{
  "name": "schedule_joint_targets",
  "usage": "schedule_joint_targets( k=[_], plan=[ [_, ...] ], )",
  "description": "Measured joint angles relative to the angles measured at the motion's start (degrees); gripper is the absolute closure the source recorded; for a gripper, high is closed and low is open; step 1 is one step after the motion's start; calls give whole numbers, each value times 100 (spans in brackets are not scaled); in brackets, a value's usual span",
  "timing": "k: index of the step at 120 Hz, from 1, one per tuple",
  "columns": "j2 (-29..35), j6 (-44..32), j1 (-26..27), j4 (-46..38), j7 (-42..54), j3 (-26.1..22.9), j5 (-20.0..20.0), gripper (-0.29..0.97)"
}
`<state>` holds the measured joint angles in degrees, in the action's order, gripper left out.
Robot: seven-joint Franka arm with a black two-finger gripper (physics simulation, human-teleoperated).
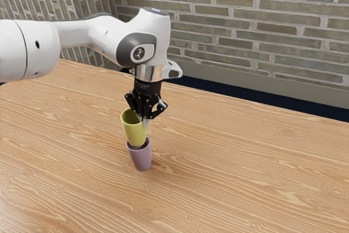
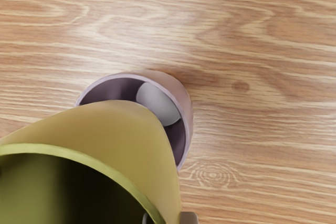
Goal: Place the left cup onto the right cup
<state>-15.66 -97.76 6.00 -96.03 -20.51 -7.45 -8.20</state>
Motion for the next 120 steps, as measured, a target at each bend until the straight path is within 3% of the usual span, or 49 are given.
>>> schedule_joint_targets(
  k=[85, 120],
  plan=[
    [-184, -35, -47, 61, -16, 45, 58, 78],
    [-201, -3, -32, 75, -26, 51, 144, 61]
  ],
)
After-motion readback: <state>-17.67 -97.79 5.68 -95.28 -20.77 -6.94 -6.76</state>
